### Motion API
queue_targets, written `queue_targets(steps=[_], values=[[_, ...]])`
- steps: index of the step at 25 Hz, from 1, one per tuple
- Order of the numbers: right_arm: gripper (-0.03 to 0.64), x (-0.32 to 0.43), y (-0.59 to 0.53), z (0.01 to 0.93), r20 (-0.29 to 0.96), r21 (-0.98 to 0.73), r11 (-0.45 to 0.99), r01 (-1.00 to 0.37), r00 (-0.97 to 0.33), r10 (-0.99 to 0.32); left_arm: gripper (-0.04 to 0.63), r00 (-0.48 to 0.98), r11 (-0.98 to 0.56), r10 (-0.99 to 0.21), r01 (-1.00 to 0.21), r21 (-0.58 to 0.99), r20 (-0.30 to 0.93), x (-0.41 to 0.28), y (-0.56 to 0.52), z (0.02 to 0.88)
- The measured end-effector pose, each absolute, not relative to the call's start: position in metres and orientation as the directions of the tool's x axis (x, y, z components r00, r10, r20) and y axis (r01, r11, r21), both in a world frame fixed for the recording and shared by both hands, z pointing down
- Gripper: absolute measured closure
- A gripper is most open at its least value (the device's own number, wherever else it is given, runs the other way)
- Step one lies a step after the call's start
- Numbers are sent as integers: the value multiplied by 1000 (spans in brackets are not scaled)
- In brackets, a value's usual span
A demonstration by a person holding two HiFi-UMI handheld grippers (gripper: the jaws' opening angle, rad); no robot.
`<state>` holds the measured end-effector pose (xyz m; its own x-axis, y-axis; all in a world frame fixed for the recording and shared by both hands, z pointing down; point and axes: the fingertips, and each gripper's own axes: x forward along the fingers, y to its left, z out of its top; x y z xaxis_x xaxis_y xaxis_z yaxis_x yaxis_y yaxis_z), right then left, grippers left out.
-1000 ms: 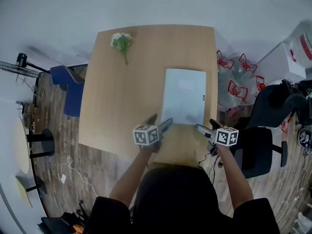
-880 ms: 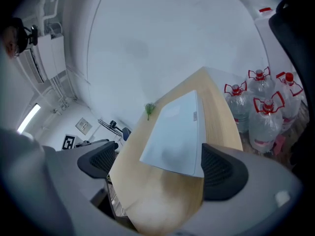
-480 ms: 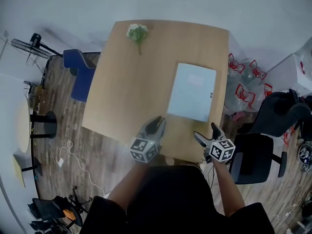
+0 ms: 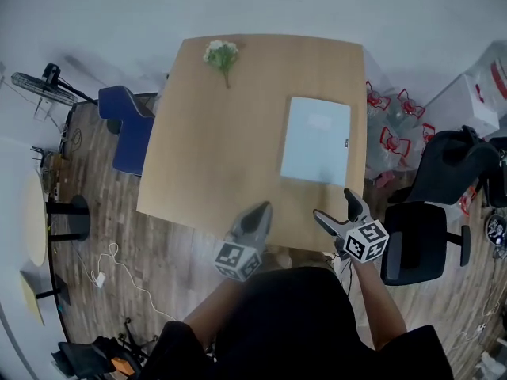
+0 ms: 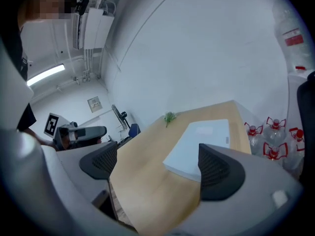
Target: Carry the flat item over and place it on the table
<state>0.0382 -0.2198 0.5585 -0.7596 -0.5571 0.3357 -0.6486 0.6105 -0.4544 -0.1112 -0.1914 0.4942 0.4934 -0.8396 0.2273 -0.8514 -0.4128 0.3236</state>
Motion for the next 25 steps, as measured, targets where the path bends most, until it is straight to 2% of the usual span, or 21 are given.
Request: queue_targets(steps=[4, 8, 11, 13, 19, 21, 25], values=[[165, 17, -184, 536, 328, -373, 569, -732, -678, -657, 597, 506, -419, -836, -838, 349, 212, -142, -151, 497], [295, -25, -130, 514, 300, -312, 549, -776, -629, -718, 597, 487, -400, -856, -836, 375, 172, -185, -119, 495], [348, -47, -93, 508, 294, -266, 512, -817, -574, -764, 597, 486, -395, -860, -827, 400, 154, -215, -102, 495], [437, -54, -72, 508, 298, -246, 473, -846, -530, -794, 597, 507, -423, -850, -818, 389, 143, -230, -94, 493], [527, -63, -20, 492, 297, -206, 398, -894, -444, -845, 597, 582, -516, -804, -784, 345, 121, -246, -51, 478], [617, -68, -13, 485, 285, -182, 403, -897, -441, -851, 597, 574, -509, -811, -789, 344, 116, -253, -42, 472], [617, -74, -8, 476, 277, -123, 389, -913, -408, -870, 597, 542, -482, -833, -808, 338, 108, -273, -36, 465]])
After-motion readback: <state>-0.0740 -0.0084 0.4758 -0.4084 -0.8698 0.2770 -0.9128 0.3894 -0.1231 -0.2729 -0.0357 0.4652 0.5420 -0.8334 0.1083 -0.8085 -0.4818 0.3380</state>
